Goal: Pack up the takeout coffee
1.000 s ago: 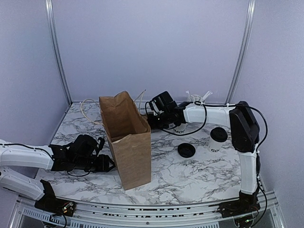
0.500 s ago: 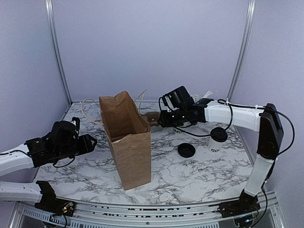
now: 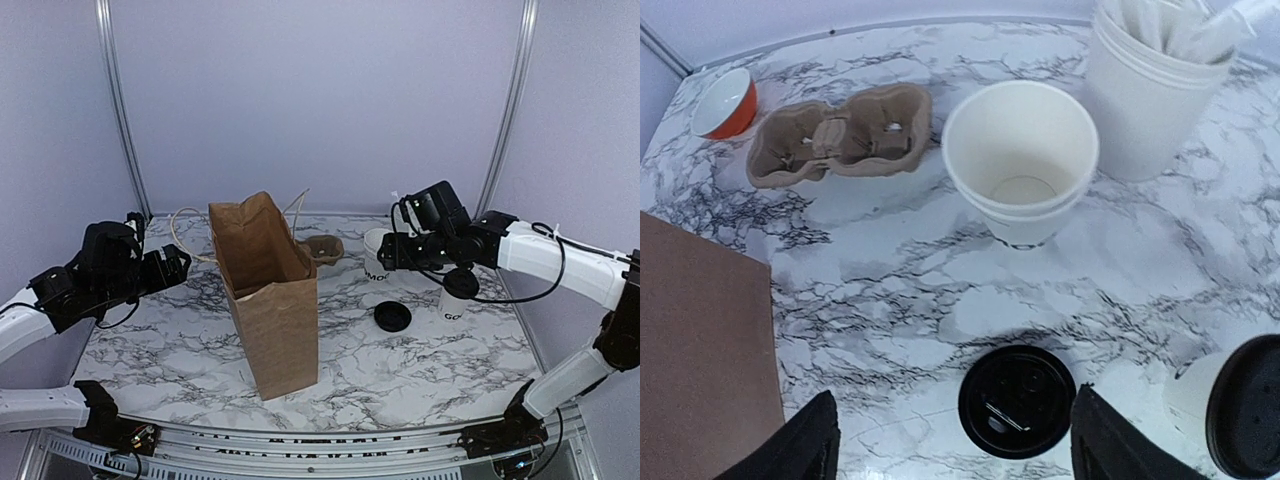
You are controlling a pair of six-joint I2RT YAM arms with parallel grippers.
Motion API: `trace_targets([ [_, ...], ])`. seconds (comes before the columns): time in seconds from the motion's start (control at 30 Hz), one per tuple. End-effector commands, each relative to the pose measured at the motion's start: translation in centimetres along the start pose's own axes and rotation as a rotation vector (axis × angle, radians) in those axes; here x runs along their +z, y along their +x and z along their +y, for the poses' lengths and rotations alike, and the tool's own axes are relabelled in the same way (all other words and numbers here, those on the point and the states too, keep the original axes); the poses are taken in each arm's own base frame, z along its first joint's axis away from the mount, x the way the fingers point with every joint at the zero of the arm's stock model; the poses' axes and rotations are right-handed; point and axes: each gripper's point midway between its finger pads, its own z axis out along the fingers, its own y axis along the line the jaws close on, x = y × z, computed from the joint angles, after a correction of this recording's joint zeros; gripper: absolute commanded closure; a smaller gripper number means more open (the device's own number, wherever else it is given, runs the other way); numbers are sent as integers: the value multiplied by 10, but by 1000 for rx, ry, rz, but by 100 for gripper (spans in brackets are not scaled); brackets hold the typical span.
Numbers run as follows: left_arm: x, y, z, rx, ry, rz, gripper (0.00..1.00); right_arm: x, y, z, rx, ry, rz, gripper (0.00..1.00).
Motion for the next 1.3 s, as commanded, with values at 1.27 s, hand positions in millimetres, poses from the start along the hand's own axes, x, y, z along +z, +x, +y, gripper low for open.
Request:
trace_targets([
  [1.27,-18,-45,-15,51,31,-47,1,-19,43,-189,129,386,135,7],
])
